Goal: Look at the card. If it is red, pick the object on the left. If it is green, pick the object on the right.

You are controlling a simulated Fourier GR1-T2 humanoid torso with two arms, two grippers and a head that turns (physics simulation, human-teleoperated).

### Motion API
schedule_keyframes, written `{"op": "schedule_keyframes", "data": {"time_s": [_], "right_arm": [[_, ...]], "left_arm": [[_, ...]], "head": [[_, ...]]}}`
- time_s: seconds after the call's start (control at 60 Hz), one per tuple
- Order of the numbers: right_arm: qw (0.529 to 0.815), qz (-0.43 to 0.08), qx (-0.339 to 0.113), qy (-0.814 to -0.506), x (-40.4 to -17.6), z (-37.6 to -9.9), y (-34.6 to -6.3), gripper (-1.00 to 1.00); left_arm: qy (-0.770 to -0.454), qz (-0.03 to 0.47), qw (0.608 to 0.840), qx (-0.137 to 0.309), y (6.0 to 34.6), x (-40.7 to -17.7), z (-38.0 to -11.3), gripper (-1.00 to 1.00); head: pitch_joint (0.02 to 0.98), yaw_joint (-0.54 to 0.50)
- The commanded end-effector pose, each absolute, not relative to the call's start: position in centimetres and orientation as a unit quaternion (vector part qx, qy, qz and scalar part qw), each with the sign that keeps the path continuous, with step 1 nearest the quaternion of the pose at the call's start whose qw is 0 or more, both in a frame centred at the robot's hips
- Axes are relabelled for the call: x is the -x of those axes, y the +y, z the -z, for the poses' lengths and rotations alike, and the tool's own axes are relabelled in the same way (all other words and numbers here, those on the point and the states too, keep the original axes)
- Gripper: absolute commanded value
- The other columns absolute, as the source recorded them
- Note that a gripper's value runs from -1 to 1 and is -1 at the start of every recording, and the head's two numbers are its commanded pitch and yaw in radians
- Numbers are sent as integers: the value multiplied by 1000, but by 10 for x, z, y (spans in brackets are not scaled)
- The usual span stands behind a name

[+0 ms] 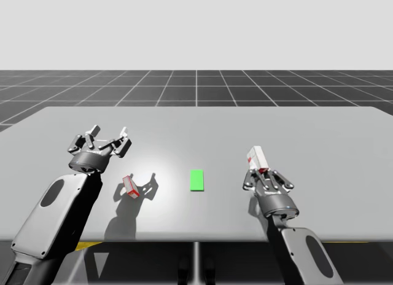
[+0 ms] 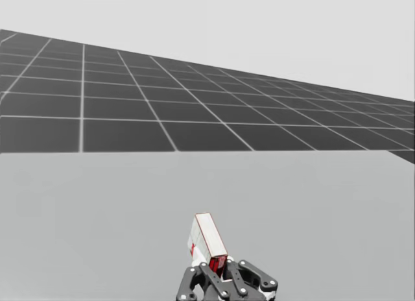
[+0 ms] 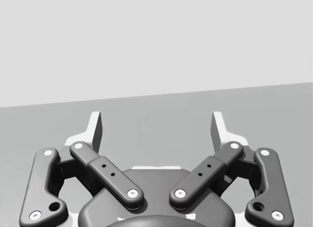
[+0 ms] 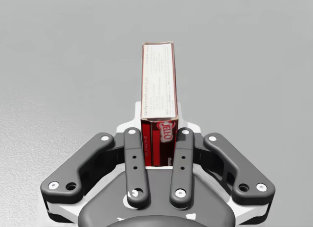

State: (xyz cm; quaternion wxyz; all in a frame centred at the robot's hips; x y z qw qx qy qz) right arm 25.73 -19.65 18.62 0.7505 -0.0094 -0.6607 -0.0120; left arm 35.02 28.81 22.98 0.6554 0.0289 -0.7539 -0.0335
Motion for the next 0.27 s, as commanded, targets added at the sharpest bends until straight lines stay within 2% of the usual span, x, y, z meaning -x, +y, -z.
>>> {"op": "schedule_keyframes", "data": {"time_s": [0.017, 0.267], "right_arm": [[693, 44, 52, -718, -268, -241, -214, 1000], [623, 46, 73, -777, -261, -308, -225, 1000]], "left_arm": [[-754, 34, 656, -29, 289, -350, -230, -1000], [-754, 34, 656, -30, 289, -350, -230, -1000]], "head": [[436, -393], [445, -401]]}}
